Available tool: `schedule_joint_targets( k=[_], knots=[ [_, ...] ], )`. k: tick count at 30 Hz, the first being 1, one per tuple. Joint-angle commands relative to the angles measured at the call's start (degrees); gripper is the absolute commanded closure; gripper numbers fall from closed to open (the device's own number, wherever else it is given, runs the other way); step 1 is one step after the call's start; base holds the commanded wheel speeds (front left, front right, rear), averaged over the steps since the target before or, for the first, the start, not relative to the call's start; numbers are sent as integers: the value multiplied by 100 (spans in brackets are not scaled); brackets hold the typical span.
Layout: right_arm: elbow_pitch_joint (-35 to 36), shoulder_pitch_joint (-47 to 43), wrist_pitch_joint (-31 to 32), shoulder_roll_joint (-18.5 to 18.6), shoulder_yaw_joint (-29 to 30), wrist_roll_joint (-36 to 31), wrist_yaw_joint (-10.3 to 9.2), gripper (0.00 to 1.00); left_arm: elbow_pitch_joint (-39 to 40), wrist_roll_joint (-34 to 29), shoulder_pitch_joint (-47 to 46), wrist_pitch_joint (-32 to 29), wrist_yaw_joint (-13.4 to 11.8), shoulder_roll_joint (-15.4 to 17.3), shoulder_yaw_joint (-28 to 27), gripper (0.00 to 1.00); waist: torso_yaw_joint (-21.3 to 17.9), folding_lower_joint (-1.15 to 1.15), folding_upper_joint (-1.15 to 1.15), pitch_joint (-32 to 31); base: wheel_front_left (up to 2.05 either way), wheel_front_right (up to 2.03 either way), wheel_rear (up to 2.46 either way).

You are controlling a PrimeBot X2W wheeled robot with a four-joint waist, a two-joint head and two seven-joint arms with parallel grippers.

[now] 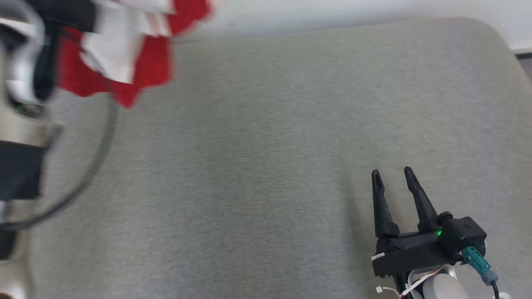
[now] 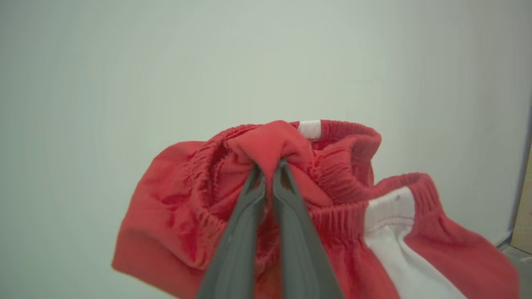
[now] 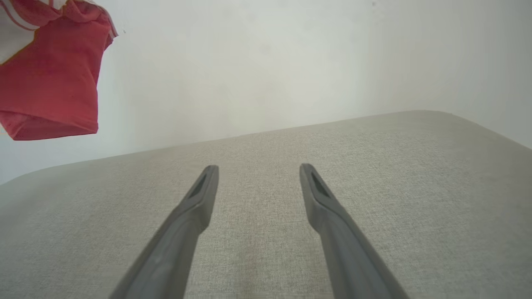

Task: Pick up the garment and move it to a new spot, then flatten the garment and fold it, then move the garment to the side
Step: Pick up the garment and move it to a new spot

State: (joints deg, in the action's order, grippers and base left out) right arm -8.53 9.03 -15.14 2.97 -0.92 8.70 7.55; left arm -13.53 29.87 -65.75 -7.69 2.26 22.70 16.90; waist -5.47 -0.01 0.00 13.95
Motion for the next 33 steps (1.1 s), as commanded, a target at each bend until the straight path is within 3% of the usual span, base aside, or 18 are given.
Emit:
schedule_joint_targets(
  k=[1, 4, 12, 19, 26, 27, 28, 33],
  knots=[
    [13, -59, -3, -16, 2, 52, -12, 0, 114, 42, 182, -34, -46, -185, 124, 100, -375, 1, 0, 91, 0, 0, 0],
    [23, -53, -2, -16, 40, 75, -12, 0, 242, 94, 461, -48, -128, -489, 338, 100, -541, 1, 0, 180, 0, 0, 0],
    [39, 26, -2, -17, 93, 66, -12, 0, -29, 121, 1398, 142, -227, -843, 726, 100, -749, 1, 0, 377, 0, 0, 0],
    [21, 115, -2, -17, 58, 49, -12, 0, -1090, 297, 2388, 435, -217, -1090, 958, 100, -752, 1, 0, 451, 0, 0, 0],
    [-65, 144, -2, -17, -9, 18, -12, 0, -2095, 301, 2394, 821, -29, -1279, 1084, 98, -691, 1, 0, 330, 0, 0, 0],
    [-75, 119, -2, -16, -1, 10, -12, 0, -2141, 297, 2335, 930, -18, -1324, 1084, 35, -669, 1, 0, 295, 0, 0, 0],
    [-87, 91, -2, -16, -4, 0, -12, 0, -2180, 271, 2283, 1016, 0, -1352, 1091, 0, -651, 1, 0, 257, 0, 0, 0],
    [-92, 4, -2, -17, 19, -24, -12, 0, -2120, 217, 2093, 1381, 50, -1517, 1145, 0, -539, 1, 0, 58, 0, 0, 0]
  ],
)
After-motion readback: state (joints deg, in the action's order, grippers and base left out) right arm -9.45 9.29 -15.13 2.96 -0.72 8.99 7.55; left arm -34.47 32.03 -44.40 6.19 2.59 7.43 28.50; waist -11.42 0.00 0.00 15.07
